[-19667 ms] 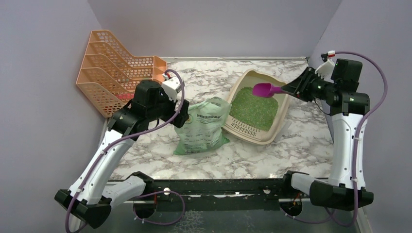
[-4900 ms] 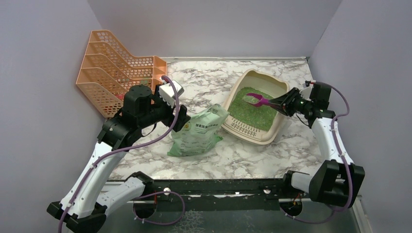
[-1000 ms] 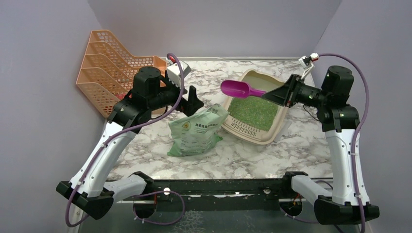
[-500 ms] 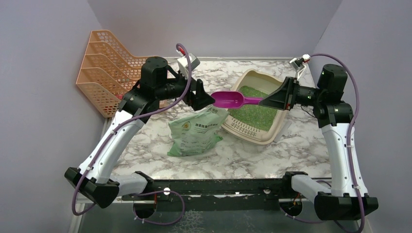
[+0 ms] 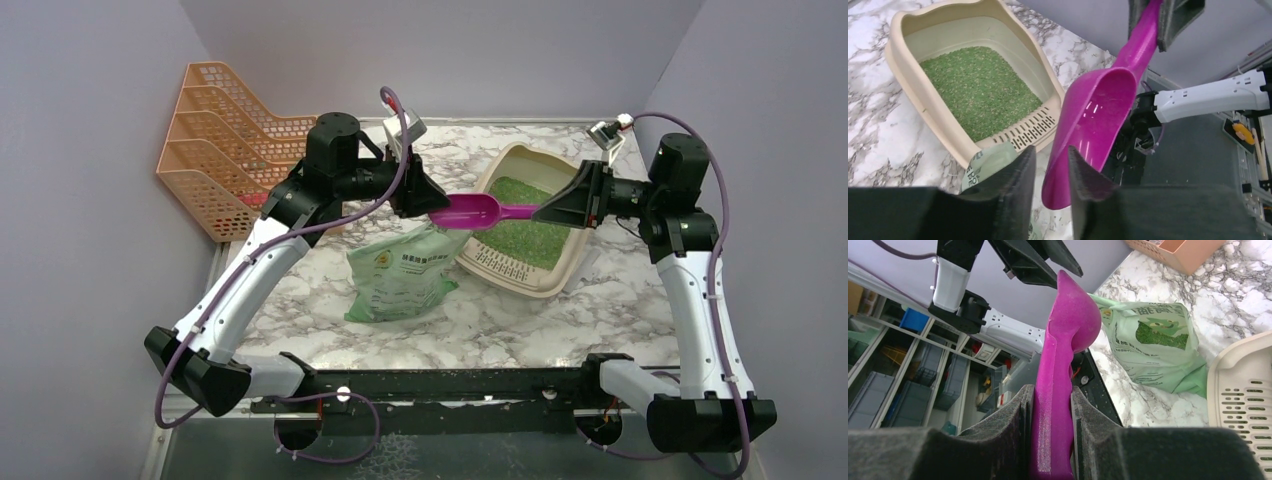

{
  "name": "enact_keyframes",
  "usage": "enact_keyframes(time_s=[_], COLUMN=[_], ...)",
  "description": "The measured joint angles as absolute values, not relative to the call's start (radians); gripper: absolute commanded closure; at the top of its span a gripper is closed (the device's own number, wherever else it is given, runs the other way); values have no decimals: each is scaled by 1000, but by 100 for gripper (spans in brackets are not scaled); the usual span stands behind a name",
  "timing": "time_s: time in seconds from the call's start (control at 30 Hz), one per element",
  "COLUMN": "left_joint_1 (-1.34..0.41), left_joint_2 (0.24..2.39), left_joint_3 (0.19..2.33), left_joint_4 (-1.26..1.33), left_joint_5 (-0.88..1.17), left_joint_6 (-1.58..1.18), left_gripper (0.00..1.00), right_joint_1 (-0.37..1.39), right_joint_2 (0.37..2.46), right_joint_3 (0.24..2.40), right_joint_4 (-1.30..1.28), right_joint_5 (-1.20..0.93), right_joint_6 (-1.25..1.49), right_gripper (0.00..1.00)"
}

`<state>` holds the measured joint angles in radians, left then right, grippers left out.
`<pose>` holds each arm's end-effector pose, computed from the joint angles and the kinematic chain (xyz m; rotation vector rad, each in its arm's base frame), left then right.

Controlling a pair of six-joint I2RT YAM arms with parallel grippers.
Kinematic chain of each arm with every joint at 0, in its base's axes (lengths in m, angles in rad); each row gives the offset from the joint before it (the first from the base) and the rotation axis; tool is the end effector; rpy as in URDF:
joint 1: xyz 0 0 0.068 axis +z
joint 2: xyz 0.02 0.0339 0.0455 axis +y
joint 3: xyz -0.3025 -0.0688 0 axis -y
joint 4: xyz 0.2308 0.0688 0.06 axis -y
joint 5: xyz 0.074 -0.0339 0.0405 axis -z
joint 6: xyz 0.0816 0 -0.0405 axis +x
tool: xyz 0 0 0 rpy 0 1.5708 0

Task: Fill the litter box with clean litter
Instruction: Adjust the spatula.

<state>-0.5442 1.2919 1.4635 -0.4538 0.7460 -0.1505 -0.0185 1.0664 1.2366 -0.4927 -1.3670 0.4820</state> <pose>0.2130 -0.1937 0.4655 0.9002 1.7175 -1.1603 0.1784 0.0766 0.4479 -0.5294 1.8394 1.5818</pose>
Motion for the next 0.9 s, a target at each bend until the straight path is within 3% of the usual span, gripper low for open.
enact_keyframes(time_s=[0.13,0.43,0.73,0.9], left_joint_1=[-573,-604,-624,-631], left_joint_2=[1292,1290,1269,1260], left_joint_3=[1452,1408,1398,1393], left_joint_4=[-435,-434,-427,-424], left_joint_5=[761,735,673,657], left_joint_6=[-154,-137,-134,-131], left_gripper=[100,100,100,100], right_joint_1=[-19,-33,-35,-35], right_joint_2=[1068,1095,1098,1098], right_joint_3=[1229,1188,1188,1188], right_joint_4=[-469,-432,-412,-410], right_joint_5=[-1377,-1393,-1397,-1400], right_joint_6=[510,603,623,630], right_gripper=[98,95,80,79])
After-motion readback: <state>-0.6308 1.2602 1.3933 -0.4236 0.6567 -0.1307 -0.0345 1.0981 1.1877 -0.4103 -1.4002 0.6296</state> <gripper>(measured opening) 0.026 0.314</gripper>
